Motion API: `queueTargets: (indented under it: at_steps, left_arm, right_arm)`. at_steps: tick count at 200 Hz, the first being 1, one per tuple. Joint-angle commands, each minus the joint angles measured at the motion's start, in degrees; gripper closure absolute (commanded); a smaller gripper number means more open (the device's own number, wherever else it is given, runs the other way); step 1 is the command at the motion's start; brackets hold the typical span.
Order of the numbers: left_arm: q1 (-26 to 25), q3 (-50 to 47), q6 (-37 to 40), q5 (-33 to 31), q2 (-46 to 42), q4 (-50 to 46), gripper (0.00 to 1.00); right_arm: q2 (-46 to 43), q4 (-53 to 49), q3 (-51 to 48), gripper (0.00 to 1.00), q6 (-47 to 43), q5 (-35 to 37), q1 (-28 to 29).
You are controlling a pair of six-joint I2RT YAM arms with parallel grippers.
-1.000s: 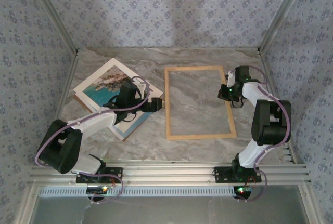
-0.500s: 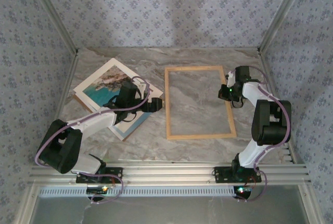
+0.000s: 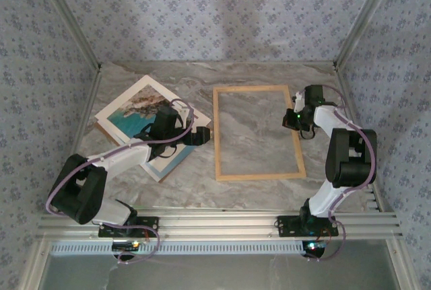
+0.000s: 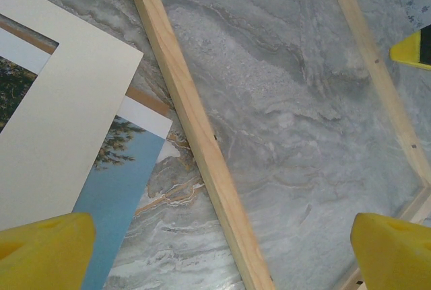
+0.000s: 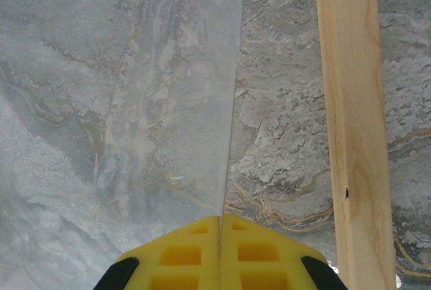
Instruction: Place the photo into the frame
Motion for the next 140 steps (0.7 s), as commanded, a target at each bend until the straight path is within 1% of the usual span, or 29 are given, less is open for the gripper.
queueTargets:
  at_steps: [1,140]
  left_arm:
    - [-0.23,1.28,1.06,0.74,0.37,-0.15,0.03]
    - [-0.3,0.96,1.23,0.75,0.35,-0.36,0.03]
  right_arm:
    - [0.74,-0.85,1.46,1.0,0.21,0.85,-0.48]
    - [1.89,-1.17,2.98,1.0,-0.05,1.01,-0.55]
